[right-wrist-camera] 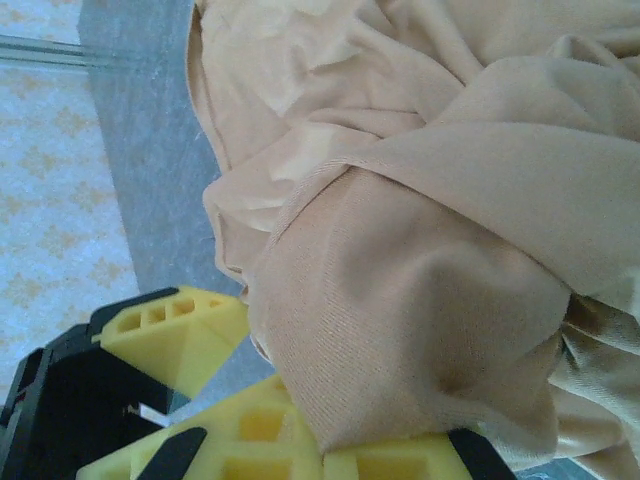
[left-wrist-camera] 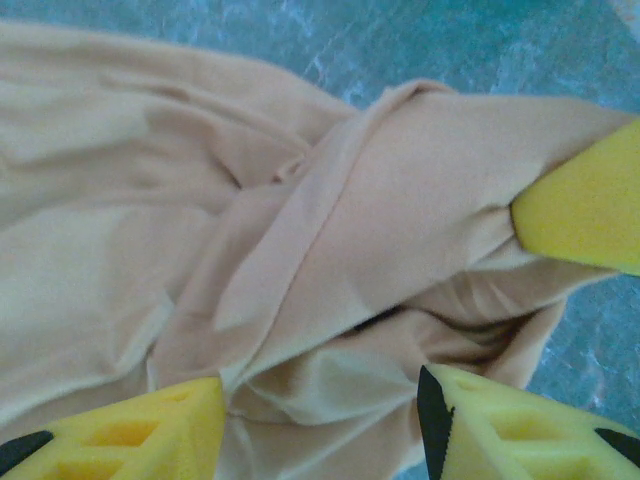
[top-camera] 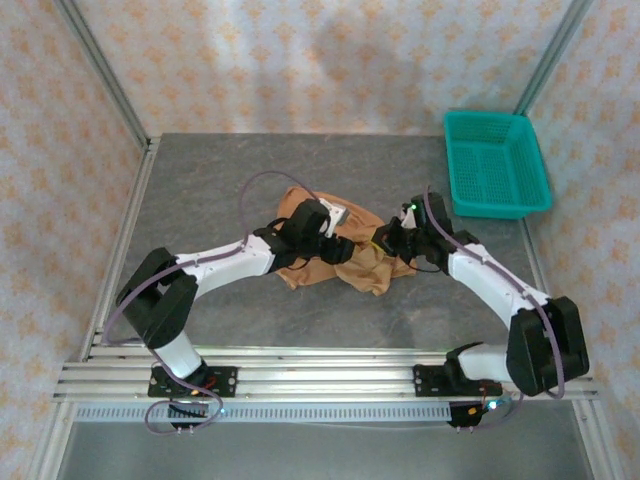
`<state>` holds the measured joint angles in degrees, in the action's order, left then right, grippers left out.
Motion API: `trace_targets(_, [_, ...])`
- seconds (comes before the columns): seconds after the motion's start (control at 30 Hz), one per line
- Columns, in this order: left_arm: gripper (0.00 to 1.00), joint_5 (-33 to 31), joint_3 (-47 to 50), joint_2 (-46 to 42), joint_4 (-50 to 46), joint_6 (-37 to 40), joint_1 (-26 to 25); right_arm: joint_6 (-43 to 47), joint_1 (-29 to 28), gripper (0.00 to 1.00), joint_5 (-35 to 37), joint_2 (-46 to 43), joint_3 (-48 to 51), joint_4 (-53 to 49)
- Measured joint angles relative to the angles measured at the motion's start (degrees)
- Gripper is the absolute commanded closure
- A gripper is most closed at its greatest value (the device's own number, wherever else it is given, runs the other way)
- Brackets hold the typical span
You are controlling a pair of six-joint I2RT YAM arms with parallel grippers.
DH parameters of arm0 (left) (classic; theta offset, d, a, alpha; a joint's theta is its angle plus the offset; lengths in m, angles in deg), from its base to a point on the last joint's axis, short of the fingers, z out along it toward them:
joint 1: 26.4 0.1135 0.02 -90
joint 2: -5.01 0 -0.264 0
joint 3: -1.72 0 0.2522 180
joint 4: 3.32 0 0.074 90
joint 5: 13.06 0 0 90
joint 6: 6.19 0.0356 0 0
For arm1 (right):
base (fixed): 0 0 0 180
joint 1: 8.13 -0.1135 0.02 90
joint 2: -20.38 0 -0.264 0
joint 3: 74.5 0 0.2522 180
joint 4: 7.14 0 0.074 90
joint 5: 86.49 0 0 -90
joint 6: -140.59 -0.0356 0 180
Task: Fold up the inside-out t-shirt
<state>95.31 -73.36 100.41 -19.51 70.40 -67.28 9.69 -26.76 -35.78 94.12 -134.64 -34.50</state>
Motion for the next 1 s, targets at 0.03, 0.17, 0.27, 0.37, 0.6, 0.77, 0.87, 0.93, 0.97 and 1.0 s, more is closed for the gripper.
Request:
trace_targets(0.03, [0.43,-0.5,0.0,0.0,0.7,1.1,0.0,0.0,0.0,1.00,-0.2,-0.2,0.0,0.0])
trace_targets(0.17, [0.38,-1.2,-1.0,0.7,1.6,4.8,0.0,0.0,0.0,1.00,-1.0,-0.7,0.2,0.0])
trace_targets(0.27, [0.37,-1.0,-2.6,2.4,2.5,6.4,0.0,0.0,0.0,1.00,-1.4,-0.7,0.3,0.0])
trace_targets(0.37, [0.37,-0.8,-2.8,4.1,3.7,7.8,0.0,0.0,0.0,1.00,-1.7,-0.8,0.3,-0.1])
trace_targets(0.6, [1.00,3.5,-7.2,10.8,2.8,9.0,0.7,0.1,0.0,1.00,-1.7,-1.6,0.3,-0.7])
trace_targets(0.77, [1.00,8.2,-15.8,13.9,-5.3,7.8,3.1,4.0,0.1,1.00,3.1,-1.7,0.3,-4.5])
trace_targets(0.87, [1.00,10.9,-19.8,12.8,-9.7,6.1,3.9,8.1,0.2,1.00,8.3,-1.5,0.3,-5.7])
trace_targets(0.93, [1.00,12.9,-21.0,11.3,-12.2,4.6,3.6,10.7,0.2,1.00,10.9,-0.9,0.1,-5.6])
trace_targets(0.97, [1.00,13.7,-21.4,10.7,-13.2,4.0,3.5,11.5,0.2,1.00,11.7,-0.6,0.0,-5.6])
trace_targets(1.0, [1.00,14.8,-21.6,10.2,-13.9,3.1,3.3,12.3,0.2,1.00,12.5,-0.2,-0.4,-5.6])
